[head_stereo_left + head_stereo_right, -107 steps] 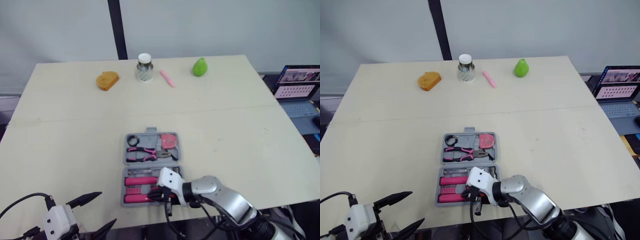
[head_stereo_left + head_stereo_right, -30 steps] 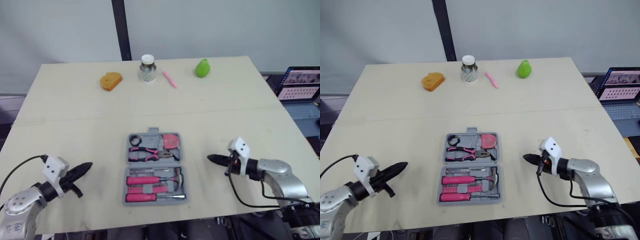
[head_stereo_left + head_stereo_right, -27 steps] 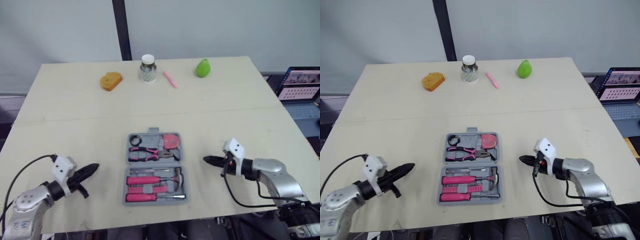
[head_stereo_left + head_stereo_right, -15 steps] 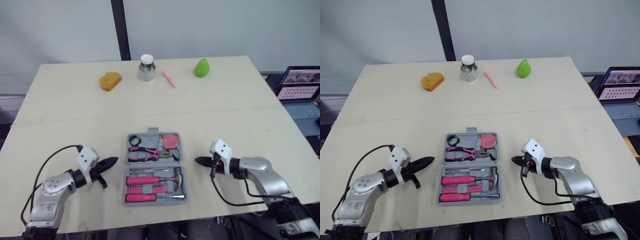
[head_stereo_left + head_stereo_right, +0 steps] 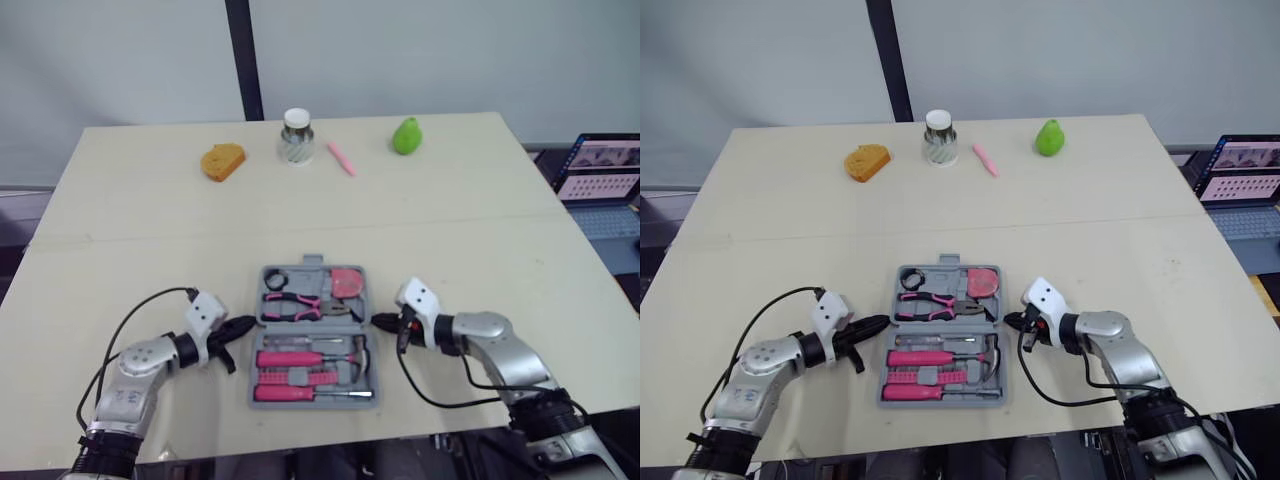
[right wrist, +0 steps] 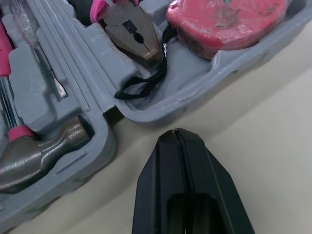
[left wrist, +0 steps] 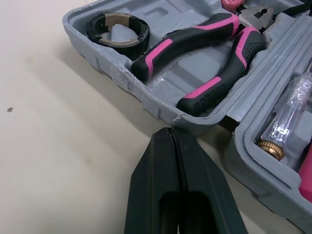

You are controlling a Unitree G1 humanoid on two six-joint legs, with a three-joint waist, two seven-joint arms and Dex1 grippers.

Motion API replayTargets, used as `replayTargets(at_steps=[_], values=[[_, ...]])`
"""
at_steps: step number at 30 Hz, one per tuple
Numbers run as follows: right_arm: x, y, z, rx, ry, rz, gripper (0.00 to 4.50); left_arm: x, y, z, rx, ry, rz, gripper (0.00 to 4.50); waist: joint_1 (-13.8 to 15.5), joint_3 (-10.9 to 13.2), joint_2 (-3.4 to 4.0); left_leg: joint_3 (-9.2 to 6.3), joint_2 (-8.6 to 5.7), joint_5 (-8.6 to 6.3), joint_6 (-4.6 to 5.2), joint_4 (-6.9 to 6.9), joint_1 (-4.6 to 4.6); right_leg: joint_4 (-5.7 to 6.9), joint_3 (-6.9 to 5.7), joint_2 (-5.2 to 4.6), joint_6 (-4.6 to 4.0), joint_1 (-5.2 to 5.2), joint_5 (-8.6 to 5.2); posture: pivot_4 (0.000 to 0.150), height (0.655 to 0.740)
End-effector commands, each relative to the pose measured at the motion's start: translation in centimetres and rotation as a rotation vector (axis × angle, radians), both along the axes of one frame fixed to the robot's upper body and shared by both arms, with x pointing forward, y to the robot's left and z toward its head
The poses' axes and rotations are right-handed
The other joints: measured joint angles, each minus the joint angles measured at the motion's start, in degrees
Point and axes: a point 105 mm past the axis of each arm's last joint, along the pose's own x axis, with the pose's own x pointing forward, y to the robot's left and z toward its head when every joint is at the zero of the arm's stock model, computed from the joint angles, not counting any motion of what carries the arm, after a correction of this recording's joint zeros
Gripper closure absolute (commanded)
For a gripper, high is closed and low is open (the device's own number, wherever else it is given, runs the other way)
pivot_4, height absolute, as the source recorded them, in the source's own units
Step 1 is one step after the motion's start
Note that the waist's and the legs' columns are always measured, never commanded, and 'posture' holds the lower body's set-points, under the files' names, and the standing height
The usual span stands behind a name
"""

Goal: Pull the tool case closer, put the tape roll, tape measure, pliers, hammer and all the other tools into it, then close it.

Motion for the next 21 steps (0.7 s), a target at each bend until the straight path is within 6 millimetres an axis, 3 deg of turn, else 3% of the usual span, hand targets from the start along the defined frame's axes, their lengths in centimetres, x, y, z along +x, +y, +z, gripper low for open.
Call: replayTargets(at_steps=[1, 14, 21], values=[[-0.5, 1.0, 0.7, 0.013, -0.018, 0.042, 4.50, -0.8, -1.0, -0.3, 0.010, 0.023, -0.054, 4.49, -0.04, 0.00, 0.00, 0.00, 0.01, 0.00, 0.00, 0.00, 0.00, 0.01, 0.00, 0.00, 0.00, 0.00, 0.00, 0.150, 0.7400], [-2.1, 2.7, 0.5, 0.033, 0.024, 0.101, 4.50, -2.3, -2.3, -0.1, -0.038, 0.057, -0.093, 4.49, -0.09, 0.00, 0.01, -0.01, 0.03, 0.01, -0.01, 0.00, 0.01, 0.02, 0.00, 0.00, 0.00, -0.01, 0.00, 0.150, 0.7400], [-4.2, 2.8, 0.4, 0.031, 0.069, 0.154, 4.50, -4.5, -2.6, -0.4, -0.036, 0.113, -0.118, 4.49, -0.08, 0.00, 0.00, -0.02, 0.03, 0.00, -0.02, -0.02, 0.01, -0.02, 0.01, 0.00, 0.00, 0.00, 0.00, 0.150, 0.7400]])
